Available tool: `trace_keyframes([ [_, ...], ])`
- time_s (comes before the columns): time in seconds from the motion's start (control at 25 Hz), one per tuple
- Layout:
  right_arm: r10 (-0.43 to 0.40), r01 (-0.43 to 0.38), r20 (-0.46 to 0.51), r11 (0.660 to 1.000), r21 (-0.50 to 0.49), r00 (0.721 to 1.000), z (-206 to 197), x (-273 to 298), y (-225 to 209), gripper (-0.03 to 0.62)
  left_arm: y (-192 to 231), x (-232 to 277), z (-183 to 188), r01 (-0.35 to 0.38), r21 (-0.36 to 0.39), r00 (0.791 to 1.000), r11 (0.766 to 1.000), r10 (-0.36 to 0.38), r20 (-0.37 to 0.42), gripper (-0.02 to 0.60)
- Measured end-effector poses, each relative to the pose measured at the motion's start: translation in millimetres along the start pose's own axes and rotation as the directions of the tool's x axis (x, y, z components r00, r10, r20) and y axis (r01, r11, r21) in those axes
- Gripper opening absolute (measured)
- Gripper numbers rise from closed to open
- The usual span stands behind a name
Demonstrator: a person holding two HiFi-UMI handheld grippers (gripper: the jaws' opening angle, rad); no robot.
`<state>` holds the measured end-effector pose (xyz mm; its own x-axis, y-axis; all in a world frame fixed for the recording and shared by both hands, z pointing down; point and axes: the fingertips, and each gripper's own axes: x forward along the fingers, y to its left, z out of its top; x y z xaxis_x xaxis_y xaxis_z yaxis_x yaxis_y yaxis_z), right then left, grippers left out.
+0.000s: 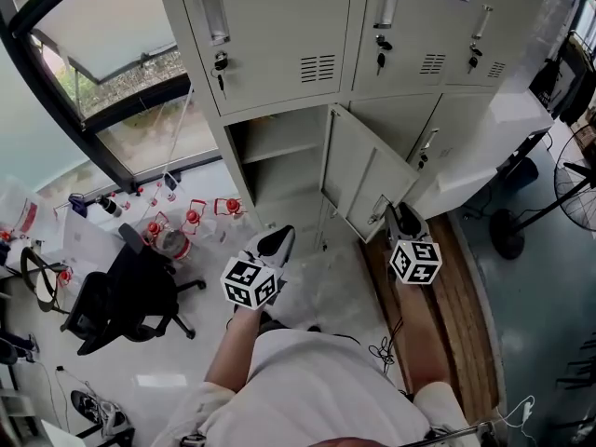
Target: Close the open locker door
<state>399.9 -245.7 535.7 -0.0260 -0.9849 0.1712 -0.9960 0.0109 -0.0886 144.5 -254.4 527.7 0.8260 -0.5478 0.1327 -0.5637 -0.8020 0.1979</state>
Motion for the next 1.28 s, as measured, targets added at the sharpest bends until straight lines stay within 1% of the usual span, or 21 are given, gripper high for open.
trace_keyframes([
  [0.16,-0.012,0.012,-0.001,1.0,-0.006,1.0,3.0,7.4,5.1,0.124,15.7,-3.2,5.8,0.0,0.005,1.0,1.0,0.0,-0.003,0.015],
  [0.32,-0.05,0.05,-0.007,0.999,0.0,0.999,4.0,11.0,4.1,0.124,33.4,-6.6,13.6,0.0,0.005,1.0,1.0,0.0,-0.003,0.015],
  [0.6,-0.086,0.086,-0.008,0.996,0.009,0.996,3.1,9.5,12.0,0.124,46.1,-4.8,18.8,0.037,0.006,0.999,0.999,-0.037,-0.008,0.015],
  [0.92,-0.079,0.079,-0.013,0.997,0.002,0.997,0.2,1.1,38.2,0.124,52.5,-9.1,22.2,0.077,0.013,0.997,0.997,-0.077,-0.014,0.015],
  [1.28,-0.056,0.055,-0.016,0.998,-0.013,0.998,-2.9,-6.7,79.5,0.124,60.2,-22.0,18.1,0.103,-0.012,0.994,0.995,-0.103,-0.019,0.015],
])
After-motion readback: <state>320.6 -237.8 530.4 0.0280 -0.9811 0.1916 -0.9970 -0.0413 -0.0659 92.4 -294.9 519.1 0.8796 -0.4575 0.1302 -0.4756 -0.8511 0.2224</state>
